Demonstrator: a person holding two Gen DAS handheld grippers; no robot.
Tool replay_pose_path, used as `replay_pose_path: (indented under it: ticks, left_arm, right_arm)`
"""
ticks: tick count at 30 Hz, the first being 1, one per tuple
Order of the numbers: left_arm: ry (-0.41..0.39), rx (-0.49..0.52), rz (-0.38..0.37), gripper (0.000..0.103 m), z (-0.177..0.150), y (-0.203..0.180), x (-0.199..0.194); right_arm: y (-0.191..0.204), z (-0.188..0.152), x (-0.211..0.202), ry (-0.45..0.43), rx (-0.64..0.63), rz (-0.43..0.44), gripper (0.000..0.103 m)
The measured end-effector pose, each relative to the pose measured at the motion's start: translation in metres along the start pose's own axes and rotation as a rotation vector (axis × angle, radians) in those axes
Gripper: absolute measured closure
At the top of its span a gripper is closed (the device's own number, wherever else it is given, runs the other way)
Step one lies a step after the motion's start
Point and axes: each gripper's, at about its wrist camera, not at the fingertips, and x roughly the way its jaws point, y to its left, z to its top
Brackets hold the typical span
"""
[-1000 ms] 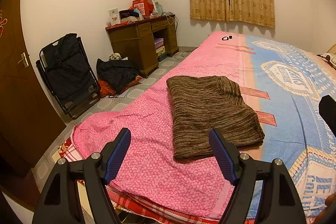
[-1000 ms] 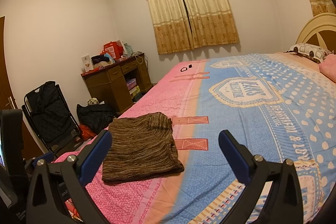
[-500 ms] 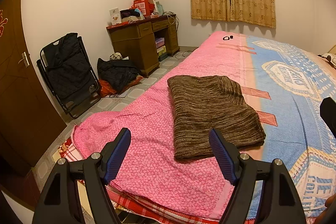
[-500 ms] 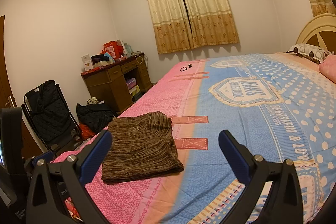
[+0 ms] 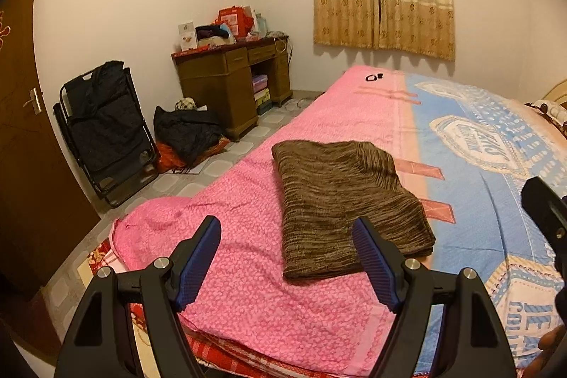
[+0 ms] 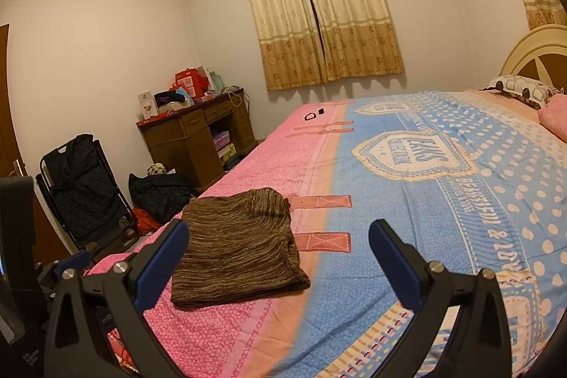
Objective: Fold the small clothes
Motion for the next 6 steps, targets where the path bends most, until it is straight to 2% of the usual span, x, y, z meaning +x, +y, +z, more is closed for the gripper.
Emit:
replay_pose_path:
  ticks: [6]
  left_arm:
    - [0.015,-0.008,0.01,0.026,0.0008,0.0017,0.0038]
  right_arm:
    - [-0.0038,0.0004,-0.0003,0.007,0.006,0.001,0.0]
